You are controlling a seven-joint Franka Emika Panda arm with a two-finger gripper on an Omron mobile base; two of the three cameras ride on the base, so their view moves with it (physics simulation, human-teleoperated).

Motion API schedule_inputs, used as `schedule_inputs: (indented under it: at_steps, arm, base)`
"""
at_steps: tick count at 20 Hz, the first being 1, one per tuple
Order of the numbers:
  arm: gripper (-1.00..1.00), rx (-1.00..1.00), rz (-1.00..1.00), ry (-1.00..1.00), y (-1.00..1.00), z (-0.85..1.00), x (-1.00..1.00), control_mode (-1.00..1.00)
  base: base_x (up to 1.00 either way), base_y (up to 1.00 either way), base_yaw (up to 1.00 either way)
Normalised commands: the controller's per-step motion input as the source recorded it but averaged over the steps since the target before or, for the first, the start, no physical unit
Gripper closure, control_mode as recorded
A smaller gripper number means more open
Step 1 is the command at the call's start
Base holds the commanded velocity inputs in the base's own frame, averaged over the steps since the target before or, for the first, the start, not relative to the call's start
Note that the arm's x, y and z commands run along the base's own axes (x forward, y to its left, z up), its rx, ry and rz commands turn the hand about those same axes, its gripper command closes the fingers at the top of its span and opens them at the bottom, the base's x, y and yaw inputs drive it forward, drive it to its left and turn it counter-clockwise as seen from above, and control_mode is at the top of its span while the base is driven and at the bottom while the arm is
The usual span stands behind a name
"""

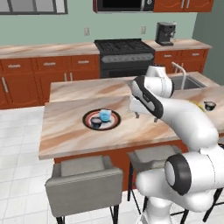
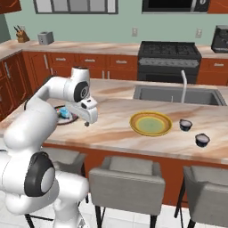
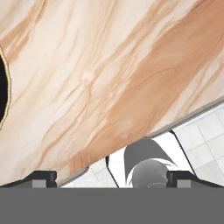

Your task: Place two yogurt containers on each plate.

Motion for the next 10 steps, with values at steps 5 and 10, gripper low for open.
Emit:
schedule_inputs:
  at_steps: [5, 10]
  arm:
    - [-1.0, 0.0, 0.0, 0.0, 0.0, 0.0, 0.0, 1.0]
    - [-1.0, 0.0, 0.0, 0.0, 0.0, 0.0, 0.0, 1.0]
  base:
    - [0.06, -1.0, -0.01]
    - [0.33, -0.96, 0.0]
